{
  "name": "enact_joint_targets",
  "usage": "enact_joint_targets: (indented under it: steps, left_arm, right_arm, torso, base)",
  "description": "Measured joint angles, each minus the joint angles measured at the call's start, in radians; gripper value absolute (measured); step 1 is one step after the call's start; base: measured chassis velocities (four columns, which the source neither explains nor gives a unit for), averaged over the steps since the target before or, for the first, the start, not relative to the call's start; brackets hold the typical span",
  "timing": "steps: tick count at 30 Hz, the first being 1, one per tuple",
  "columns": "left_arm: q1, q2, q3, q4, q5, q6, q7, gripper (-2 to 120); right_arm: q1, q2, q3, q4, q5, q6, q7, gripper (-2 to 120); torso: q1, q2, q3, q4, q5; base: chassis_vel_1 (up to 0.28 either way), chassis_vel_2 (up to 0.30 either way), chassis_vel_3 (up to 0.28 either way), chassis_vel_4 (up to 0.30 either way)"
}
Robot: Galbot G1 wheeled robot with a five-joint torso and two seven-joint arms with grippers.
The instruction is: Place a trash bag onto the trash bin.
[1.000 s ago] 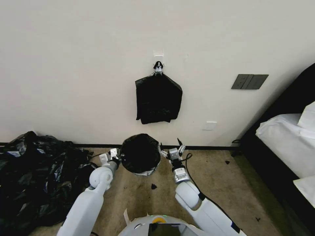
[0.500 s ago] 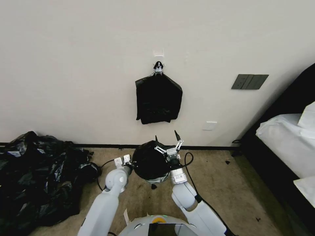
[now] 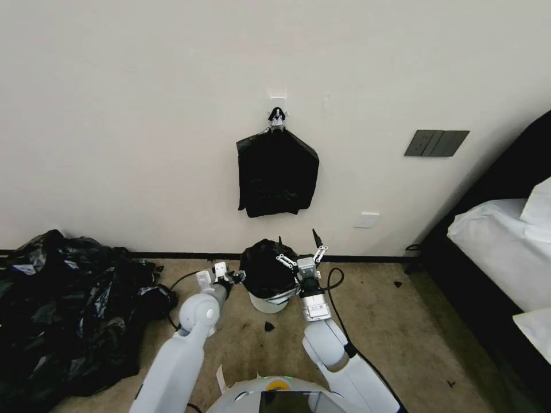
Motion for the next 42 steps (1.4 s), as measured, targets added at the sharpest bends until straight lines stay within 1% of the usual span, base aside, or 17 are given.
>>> enact_joint_targets:
  steps: [3,5,7,9,10,13,14,15,16,17,18,19,22,26,28,36,42]
  left_arm:
    - [0.03,0.026,-0.01,-0.055,0.014,-0.008,0.006,70]
    - [0.076,0.048,-0.02,-0.125,0.052,-0.023,0.007,81]
    - [0.089,0.05,-0.021,-0.139,0.069,-0.032,0.007,84]
    - [0.131,0.044,-0.029,-0.16,0.132,-0.103,0.009,95]
    - [0.131,0.044,-0.029,-0.16,0.132,-0.103,0.009,95]
    - [0.201,0.026,-0.042,-0.164,0.271,-0.334,0.078,99]
    - [0.234,0.014,-0.056,-0.153,0.386,-0.491,0.136,100]
    - [0.234,0.014,-0.056,-0.153,0.386,-0.491,0.136,100]
    - [0.259,-0.006,-0.076,-0.135,0.516,-0.645,0.179,100]
    - [0.272,-0.025,-0.1,-0.124,0.606,-0.737,0.2,100]
    - [0.281,-0.045,-0.123,-0.12,0.67,-0.795,0.207,100]
    - [0.281,-0.045,-0.123,-0.12,0.67,-0.795,0.207,100]
    - [0.302,-0.083,-0.156,-0.116,0.705,-0.903,0.186,100]
    - [0.325,-0.11,-0.162,-0.107,0.694,-0.978,0.186,100]
    - [0.33,-0.116,-0.163,-0.107,0.692,-0.988,0.191,100]
    - [0.338,-0.163,-0.185,-0.088,0.716,-1.019,0.235,100]
    - [0.337,-0.17,-0.17,-0.062,0.721,-1.019,0.239,100]
  right_arm:
    - [-0.002,0.002,0.006,-0.004,0.003,0.003,0.002,100]
    - [-0.001,0.009,0.012,-0.015,0.005,0.007,0.004,100]
    - [0.0,0.012,0.013,-0.019,0.006,0.008,0.004,100]
    - [0.0,0.023,0.017,-0.026,0.006,0.012,0.004,100]
    - [0.0,0.023,0.017,-0.026,0.006,0.012,0.004,100]
    - [-0.011,0.037,0.038,-0.026,0.016,0.029,0.005,100]
    - [-0.02,0.046,0.052,-0.026,0.024,0.035,0.01,100]
    - [-0.02,0.046,0.052,-0.026,0.024,0.035,0.01,100]
    - [-0.036,0.057,0.07,-0.021,0.031,0.036,0.017,100]
    - [-0.055,0.066,0.094,-0.011,0.038,0.034,0.013,100]
    - [-0.078,0.075,0.124,0.005,0.048,0.03,-0.003,100]
    - [-0.078,0.075,0.124,0.005,0.048,0.03,-0.003,100]
    - [-0.146,0.1,0.206,0.064,0.089,-0.016,-0.047,100]
    - [-0.204,0.128,0.253,0.104,0.107,-0.056,-0.08,100]
    - [-0.214,0.136,0.264,0.106,0.105,-0.051,-0.092,100]
    - [-0.252,0.208,0.282,0.115,0.069,0.024,-0.083,100]
    - [-0.242,0.231,0.324,0.034,0.004,0.145,-0.115,100]
  torso:
    - [0.0,0.0,0.0,0.0,0.0001]
    - [0.0,0.0,0.0,0.0,0.0001]
    - [0.0,0.0,0.0,0.0001,0.0001]
    - [0.0,0.0,0.0,-0.0002,0.0]
    - [0.0,0.0,0.0,-0.0002,0.0]
    - [0.0,0.0,0.0,0.0001,-0.0001]
    - [0.0,0.0,0.0,0.0002,0.0002]
    - [0.0,0.0,0.0,0.0002,0.0002]
    - [0.0,0.0,0.0,0.0003,0.0002]
    - [0.0,0.0,0.0,0.0001,-0.0001]
    - [0.0,0.0,0.0,-0.0002,0.0002]
    - [0.0,0.0,0.0,-0.0002,0.0002]
    - [0.0,0.0,0.0,-0.0001,0.0002]
    - [0.0,0.0,0.0,-0.0002,0.0001]
    - [0.0,0.0,0.0,-0.0001,0.0001]
    - [0.0,0.0,0.0,0.0,-0.0001]
    - [0.0,0.0,0.0,0.0,0.0]
  base:
    - [0.0,0.0,0.0,0.0]
    - [0.0,0.0,0.0,0.0]
    - [0.0,0.0,0.0,0.0]
    - [0.0,0.0,0.0,0.0]
    - [0.0,0.0,0.0,0.0]
    - [0.0,0.0,0.0,0.0]
    - [0.0,0.0,0.0,0.0]
    - [0.0,0.0,0.0,0.0]
    - [0.0,0.0,0.0,0.0]
    - [0.0,0.0,0.0,0.0]
    - [0.0,0.0,0.0,0.0]
    - [0.0,0.0,0.0,0.0]
    - [0.0,0.0,0.0,0.0]
    - [0.0,0.0,0.0,0.0]
    - [0.0,0.0,0.0,0.0]
    - [0.0,0.0,0.0,0.0]
    - [0.0,0.0,0.0,0.0]
